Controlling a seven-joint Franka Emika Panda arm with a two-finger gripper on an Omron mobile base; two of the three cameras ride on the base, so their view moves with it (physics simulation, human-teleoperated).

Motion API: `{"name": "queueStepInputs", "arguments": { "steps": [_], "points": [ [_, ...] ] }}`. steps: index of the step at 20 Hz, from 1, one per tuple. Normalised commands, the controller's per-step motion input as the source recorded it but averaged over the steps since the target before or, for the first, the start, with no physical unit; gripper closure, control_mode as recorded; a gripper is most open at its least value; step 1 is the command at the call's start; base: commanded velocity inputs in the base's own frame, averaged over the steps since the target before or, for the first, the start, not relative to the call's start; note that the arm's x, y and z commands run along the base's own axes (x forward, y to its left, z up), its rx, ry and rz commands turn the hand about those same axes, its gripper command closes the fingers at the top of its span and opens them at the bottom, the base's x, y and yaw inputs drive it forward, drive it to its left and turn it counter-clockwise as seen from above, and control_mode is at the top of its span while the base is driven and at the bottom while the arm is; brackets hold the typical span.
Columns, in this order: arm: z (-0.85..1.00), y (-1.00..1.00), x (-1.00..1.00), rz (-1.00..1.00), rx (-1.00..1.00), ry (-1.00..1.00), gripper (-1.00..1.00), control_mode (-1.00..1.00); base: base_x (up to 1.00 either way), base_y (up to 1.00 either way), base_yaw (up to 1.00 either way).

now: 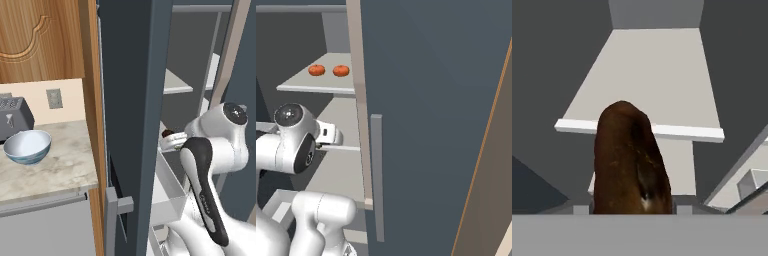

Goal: Take the squash, sweet potato, and squash from the freezer and place them in the bowl on the counter.

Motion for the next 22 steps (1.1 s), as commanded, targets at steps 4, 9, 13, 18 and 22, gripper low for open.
{"name": "queueStepInputs", "arguments": {
  "steps": [4,9,13,18,22],
  "points": [
    [0.40,-0.04,-0.78,-0.08,0.00,-0.04,1.00,-1.00,0.00,0.00,0.00],
    [0.45,-0.08,-0.81,-0.09,0.01,-0.02,1.00,-1.00,0.00,0.00,0.00],
    [0.51,-0.22,-0.70,-0.10,0.03,0.00,1.00,-1.00,0.00,0.00,0.00],
    [0.48,-0.06,-0.57,-0.03,0.01,0.00,1.00,-1.00,0.00,0.00,0.00],
    [0.31,-0.04,-0.46,0.00,0.00,0.00,1.00,-1.00,0.00,0.00,0.00]
  ]
}}
